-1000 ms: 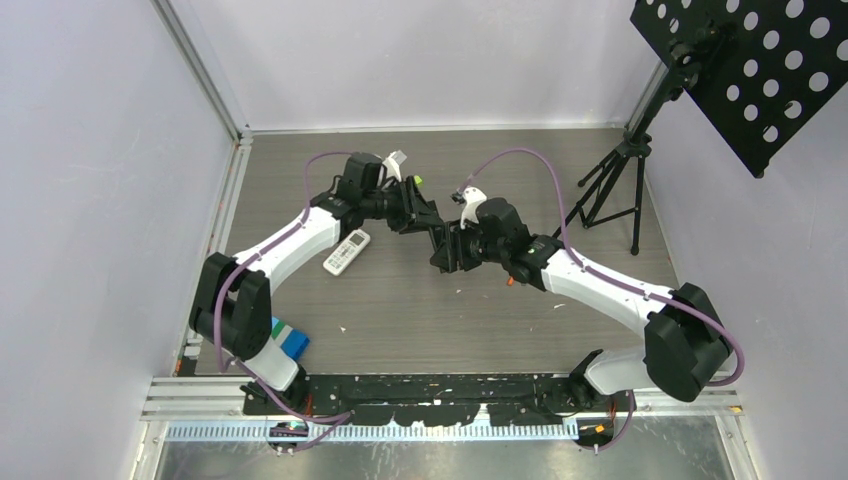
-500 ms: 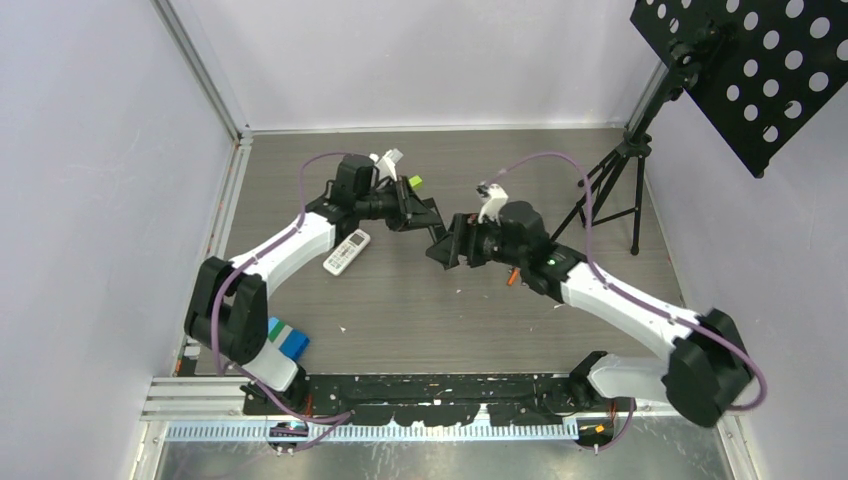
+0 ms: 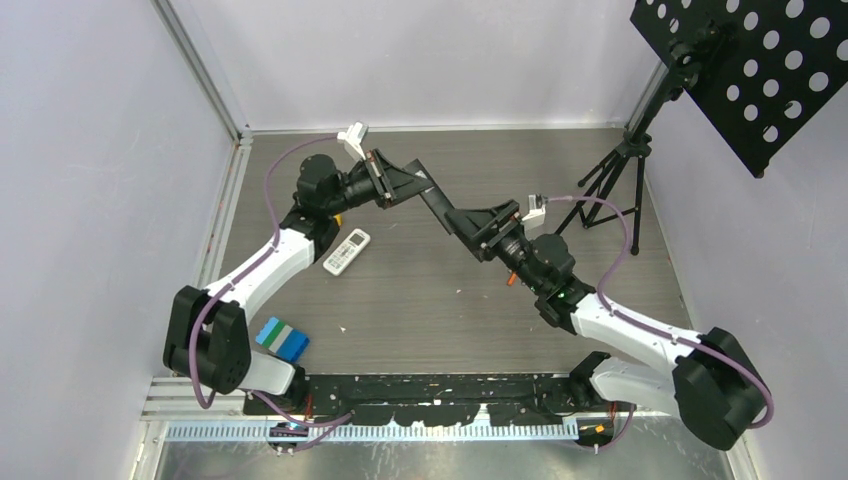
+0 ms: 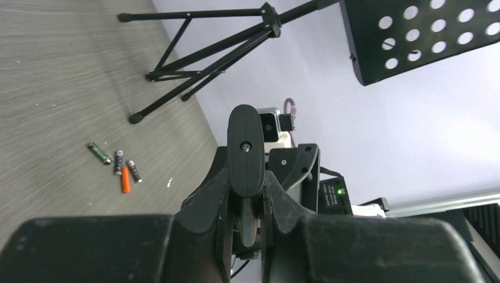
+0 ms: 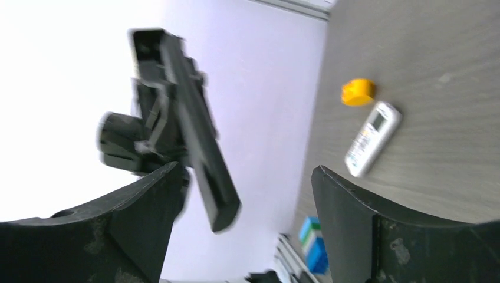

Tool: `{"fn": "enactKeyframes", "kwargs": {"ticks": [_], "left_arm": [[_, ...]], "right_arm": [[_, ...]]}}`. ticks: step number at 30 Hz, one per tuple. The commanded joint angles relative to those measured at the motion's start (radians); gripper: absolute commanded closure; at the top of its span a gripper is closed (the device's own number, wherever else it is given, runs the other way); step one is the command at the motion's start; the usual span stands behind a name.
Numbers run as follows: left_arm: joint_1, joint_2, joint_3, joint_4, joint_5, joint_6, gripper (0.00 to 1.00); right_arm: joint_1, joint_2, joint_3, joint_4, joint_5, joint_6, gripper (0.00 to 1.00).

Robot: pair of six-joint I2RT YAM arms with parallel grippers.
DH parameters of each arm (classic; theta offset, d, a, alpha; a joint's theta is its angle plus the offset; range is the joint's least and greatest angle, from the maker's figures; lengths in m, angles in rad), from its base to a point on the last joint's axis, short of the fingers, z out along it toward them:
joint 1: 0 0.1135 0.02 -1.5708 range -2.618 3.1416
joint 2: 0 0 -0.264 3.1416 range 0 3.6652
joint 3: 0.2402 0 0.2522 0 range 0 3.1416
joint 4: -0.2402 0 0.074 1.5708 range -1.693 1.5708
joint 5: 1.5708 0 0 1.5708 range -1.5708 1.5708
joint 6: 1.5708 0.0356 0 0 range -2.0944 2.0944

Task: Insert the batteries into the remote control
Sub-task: Adjust the remote control, then remove the battery cover from the remote control.

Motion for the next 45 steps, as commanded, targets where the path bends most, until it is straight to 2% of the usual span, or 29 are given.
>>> {"fn": "enactKeyframes", "kwargs": {"ticks": [1,4,10,16,22,24,28,37,45], "left_arm": [[-0.001,-0.013,-0.056,0.307,-0.009,-0.173,1.0],[-0.001,-0.019,-0.074,0.333,-0.024,-0.2,1.0],[-0.001,-0.041,-0.083,0.328,-0.046,-0.241,1.0],[-0.002,-0.047,-0.085,0.312,-0.05,-0.248,1.0],[-0.014,-0.022,-0.056,0.324,-0.052,-0.25,1.0],[-0.015,-0.014,-0.05,0.342,-0.055,-0.263,1.0],[-0.015,-0.01,-0.025,0.352,-0.077,-0.272,1.0],[0.033,0.004,0.046,0.334,-0.128,-0.271,1.0],[0.086,-0.02,0.024,0.344,-0.177,-0.254,1.0]], "right_arm": [[0.008,0.069,0.027,0.383,0.082,0.135,0.17],[0.008,0.12,0.031,0.496,0.062,0.157,0.22],[0.008,0.175,0.071,0.515,0.025,0.166,0.38],[0.008,0.174,0.113,0.466,-0.034,0.12,0.5],[0.008,0.18,0.14,0.395,-0.069,0.102,0.55],[0.008,0.18,0.136,0.38,-0.067,0.108,0.68],[0.007,0.156,0.106,0.347,-0.041,0.108,0.8],[0.0,0.091,0.009,0.325,-0.039,0.053,0.84],[-0.004,0.087,-0.044,0.351,-0.027,0.069,0.82]]}}
